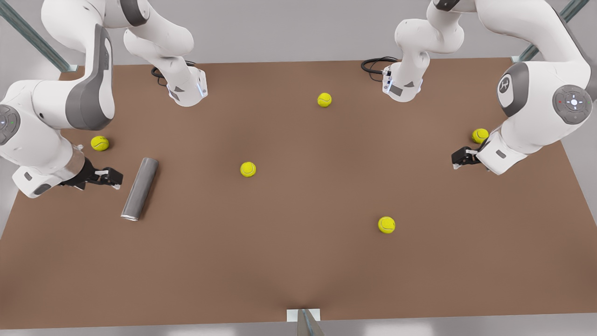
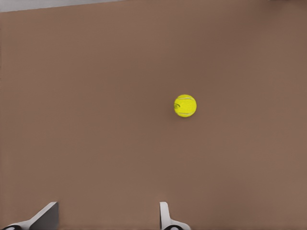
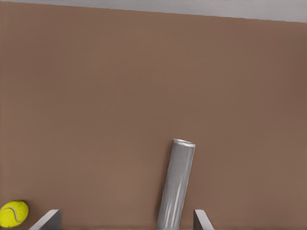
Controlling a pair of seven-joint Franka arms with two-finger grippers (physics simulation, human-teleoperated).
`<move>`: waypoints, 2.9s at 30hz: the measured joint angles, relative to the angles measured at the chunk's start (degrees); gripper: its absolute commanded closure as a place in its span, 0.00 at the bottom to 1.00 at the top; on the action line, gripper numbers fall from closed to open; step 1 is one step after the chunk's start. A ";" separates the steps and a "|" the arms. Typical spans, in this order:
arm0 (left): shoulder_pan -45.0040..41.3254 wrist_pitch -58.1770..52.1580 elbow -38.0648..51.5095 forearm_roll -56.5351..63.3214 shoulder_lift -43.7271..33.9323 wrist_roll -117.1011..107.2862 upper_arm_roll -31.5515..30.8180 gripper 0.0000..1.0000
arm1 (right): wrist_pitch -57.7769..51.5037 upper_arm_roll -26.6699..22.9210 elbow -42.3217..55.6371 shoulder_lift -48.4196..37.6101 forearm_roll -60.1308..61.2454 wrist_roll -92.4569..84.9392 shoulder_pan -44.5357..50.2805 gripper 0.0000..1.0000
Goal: Put the tennis tube upright
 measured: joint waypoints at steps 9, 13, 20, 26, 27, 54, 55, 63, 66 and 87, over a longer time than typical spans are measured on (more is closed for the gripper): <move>0.12 0.00 -0.46 0.43 0.09 0.00 -0.26 0.00 | 15.27 0.00 -29.31 -2.24 1.44 5.58 -2.95 0.00; 0.11 0.00 -0.46 0.46 0.26 0.00 -0.26 0.00 | 26.93 0.01 -41.33 -4.57 -0.48 10.09 -5.77 0.00; 0.25 0.00 -0.46 0.47 0.58 0.00 -0.35 0.00 | 38.13 0.09 -47.85 0.14 1.96 8.88 -14.46 0.00; 0.29 -0.09 -0.46 0.47 0.97 0.00 -0.35 0.00 | 42.14 0.09 -47.83 5.62 4.43 4.73 -16.16 0.00; 0.30 -0.09 -0.46 0.47 1.05 0.00 -0.35 0.00 | 42.74 0.09 -47.83 6.28 4.43 4.50 -16.23 0.00; 0.38 -0.17 -1.51 0.47 1.75 -0.07 -0.35 0.00 | 44.74 0.09 -47.39 11.07 4.42 1.75 -15.96 0.18; 0.37 -0.26 -1.59 0.47 1.67 -0.09 -0.35 0.00 | 44.74 0.09 -47.40 11.07 4.43 1.74 -15.96 0.18; 0.38 -0.19 -2.04 0.47 1.74 -0.18 -0.35 0.00 | 44.65 0.09 -47.39 11.07 4.40 1.55 -15.96 0.26; 0.38 -0.18 -2.04 0.47 1.75 -0.18 -0.35 0.00 | 44.67 0.09 -47.34 10.98 4.50 1.40 -15.87 0.31; 0.96 0.08 -2.48 0.47 1.76 -0.48 -0.35 0.00 | 35.42 5.36 -27.72 10.62 -1.21 -22.64 -3.62 0.31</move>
